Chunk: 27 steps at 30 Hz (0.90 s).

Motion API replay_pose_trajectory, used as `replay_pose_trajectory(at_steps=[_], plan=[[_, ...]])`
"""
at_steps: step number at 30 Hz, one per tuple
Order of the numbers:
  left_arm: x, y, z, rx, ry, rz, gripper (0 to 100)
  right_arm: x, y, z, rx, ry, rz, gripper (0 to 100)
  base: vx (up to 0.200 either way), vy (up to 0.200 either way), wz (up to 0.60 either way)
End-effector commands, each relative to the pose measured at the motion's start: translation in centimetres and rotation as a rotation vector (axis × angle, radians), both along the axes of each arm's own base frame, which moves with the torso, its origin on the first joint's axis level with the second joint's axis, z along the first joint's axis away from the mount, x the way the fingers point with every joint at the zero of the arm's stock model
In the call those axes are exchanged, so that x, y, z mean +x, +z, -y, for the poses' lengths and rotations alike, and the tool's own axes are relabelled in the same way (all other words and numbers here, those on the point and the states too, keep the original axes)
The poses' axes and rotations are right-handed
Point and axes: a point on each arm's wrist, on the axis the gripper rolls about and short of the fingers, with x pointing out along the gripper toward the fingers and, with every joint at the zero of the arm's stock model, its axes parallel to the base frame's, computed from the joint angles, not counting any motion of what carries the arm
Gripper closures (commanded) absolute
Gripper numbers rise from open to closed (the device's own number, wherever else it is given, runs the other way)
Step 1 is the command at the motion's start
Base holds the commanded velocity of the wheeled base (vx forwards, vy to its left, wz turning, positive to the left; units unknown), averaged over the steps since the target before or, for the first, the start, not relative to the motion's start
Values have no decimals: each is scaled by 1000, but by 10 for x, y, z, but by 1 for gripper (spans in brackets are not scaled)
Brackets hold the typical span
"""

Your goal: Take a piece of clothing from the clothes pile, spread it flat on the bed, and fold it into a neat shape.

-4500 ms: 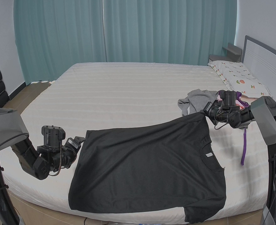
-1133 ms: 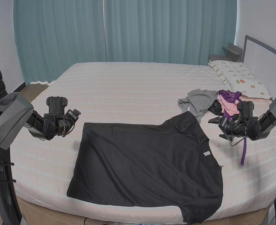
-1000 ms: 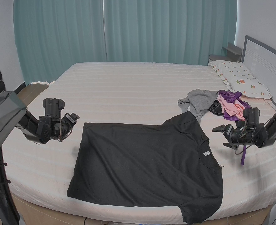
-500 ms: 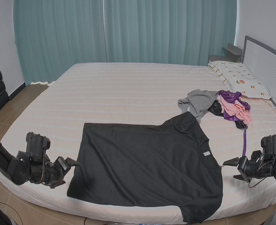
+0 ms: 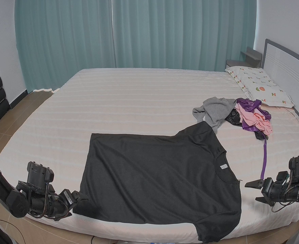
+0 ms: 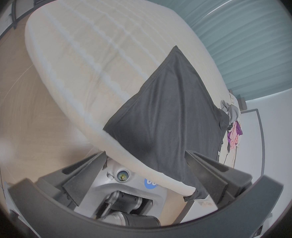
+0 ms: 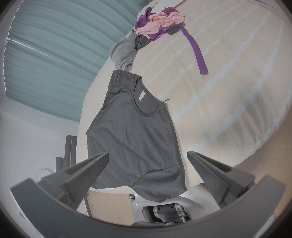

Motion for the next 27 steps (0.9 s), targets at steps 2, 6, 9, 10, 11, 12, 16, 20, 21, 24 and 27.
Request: replay_pose_trajectory(at_steps=[2,6,9,10,11,12,16,20,21,24,27], plan=[[4,-29,1,73,-61,-38,0,-1,1,0,0,-4,4,0,0,0,0],[9,-40,0,92,-78,5,0,-1,1,0,-5,2,9,0,0,0,0],[6,-50,-1,100,-97,31,0,0,4,0,-12,-3,32,0,0,0,0],[3,-54,-1,113,-114,25,0,0,4,0,-12,-3,33,0,0,0,0],[3,-58,-1,128,-134,24,0,0,5,0,-14,-4,36,0,0,0,0],[3,-60,-2,136,-142,28,0,0,5,0,-15,-5,39,0,0,0,0],[4,-63,-8,164,-157,94,0,1,5,0,-17,-6,44,0,0,0,0],[6,-64,-13,173,-141,109,0,1,5,0,-17,-2,41,0,0,0,0],[7,-63,-18,176,-122,111,0,1,4,-1,-15,-1,38,0,0,0,0],[7,-63,-23,180,-120,113,0,1,4,0,-15,-2,39,0,0,0,0],[7,-63,-24,187,-135,119,0,2,5,0,-14,-2,40,0,0,0,0]])
